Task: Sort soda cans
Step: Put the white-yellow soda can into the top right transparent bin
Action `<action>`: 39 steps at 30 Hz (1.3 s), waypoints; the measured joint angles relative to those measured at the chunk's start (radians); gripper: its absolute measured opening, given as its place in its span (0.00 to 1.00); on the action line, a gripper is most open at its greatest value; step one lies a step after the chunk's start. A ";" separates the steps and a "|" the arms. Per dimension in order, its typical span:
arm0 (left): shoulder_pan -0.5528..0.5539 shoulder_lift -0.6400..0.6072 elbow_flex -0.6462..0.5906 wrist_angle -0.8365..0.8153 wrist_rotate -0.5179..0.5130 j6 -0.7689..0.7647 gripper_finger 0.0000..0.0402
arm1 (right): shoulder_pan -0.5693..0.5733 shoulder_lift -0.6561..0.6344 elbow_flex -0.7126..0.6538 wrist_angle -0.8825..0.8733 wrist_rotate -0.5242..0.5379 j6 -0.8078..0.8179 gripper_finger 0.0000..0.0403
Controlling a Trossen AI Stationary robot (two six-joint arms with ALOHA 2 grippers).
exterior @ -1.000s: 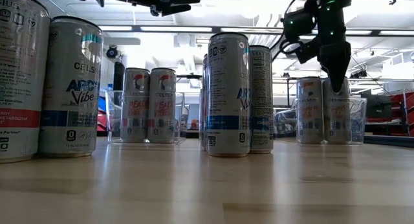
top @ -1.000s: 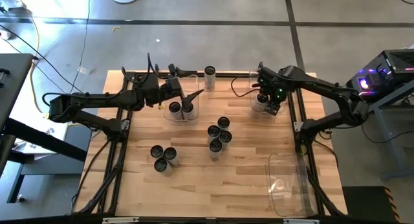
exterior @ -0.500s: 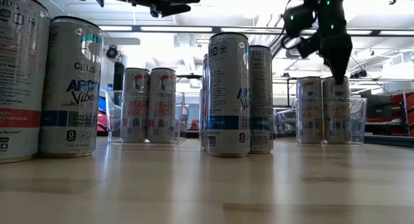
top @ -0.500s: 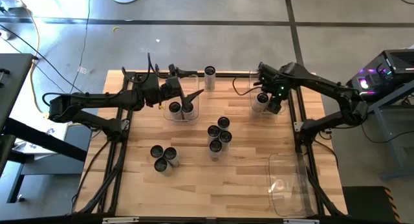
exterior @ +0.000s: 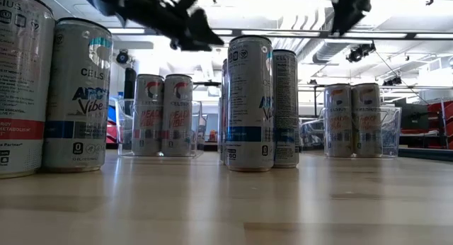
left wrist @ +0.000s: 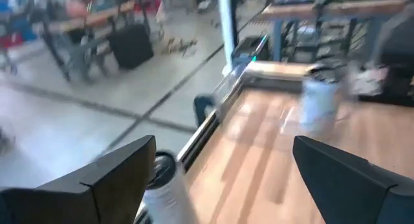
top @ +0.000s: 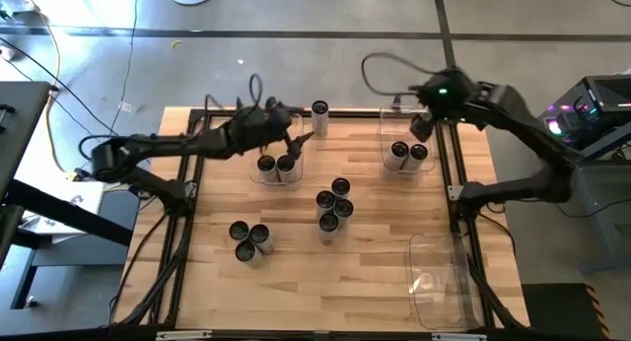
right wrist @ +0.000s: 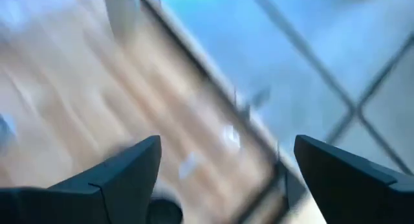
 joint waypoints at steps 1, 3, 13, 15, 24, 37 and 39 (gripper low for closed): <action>0.025 0.036 0.033 -0.023 0.015 -0.008 0.90 | 0.009 -0.023 -0.010 0.046 -0.012 -0.003 0.86; 0.071 0.113 0.107 -0.086 0.044 -0.008 0.90 | 0.027 -0.062 -0.033 0.110 -0.036 -0.002 0.86; 0.184 0.459 0.535 -0.475 0.073 0.040 0.90 | 0.162 -0.194 -0.300 0.319 -0.053 0.058 0.86; 0.185 0.487 0.573 -0.523 0.071 0.041 0.90 | 0.189 -0.208 -0.352 0.364 -0.053 0.061 0.86; 0.185 0.518 0.590 -0.541 0.034 0.066 0.90 | 0.296 -0.222 -0.467 0.433 -0.053 0.078 0.86; 0.189 0.537 0.589 -0.550 0.138 0.023 0.77 | 0.392 -0.226 -0.468 0.524 -0.052 0.085 0.86; 0.190 0.537 0.589 -0.551 0.140 0.022 0.71 | 0.409 -0.228 -0.467 0.524 -0.052 0.090 0.86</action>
